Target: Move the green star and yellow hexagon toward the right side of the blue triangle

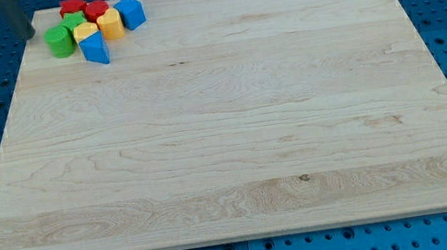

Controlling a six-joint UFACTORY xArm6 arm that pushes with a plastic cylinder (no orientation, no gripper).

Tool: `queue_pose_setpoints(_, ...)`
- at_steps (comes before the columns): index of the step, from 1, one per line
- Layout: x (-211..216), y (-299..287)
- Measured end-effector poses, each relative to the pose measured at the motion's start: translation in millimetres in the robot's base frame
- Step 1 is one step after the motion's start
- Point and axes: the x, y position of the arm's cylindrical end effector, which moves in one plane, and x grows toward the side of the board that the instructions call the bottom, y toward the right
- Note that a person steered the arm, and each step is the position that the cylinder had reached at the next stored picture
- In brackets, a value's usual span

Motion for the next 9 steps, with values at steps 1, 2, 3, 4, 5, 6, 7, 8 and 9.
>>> queue_pose_setpoints(1,-7,47)
queue_pose_setpoints(2,-2,71)
queue_pose_setpoints(3,7,78)
queue_pose_setpoints(4,14,81)
queue_pose_setpoints(5,22,87)
queue_pose_setpoints(6,32,100)
queue_pose_setpoints(7,46,116)
queue_pose_setpoints(8,60,138)
queue_pose_setpoints(9,73,168)
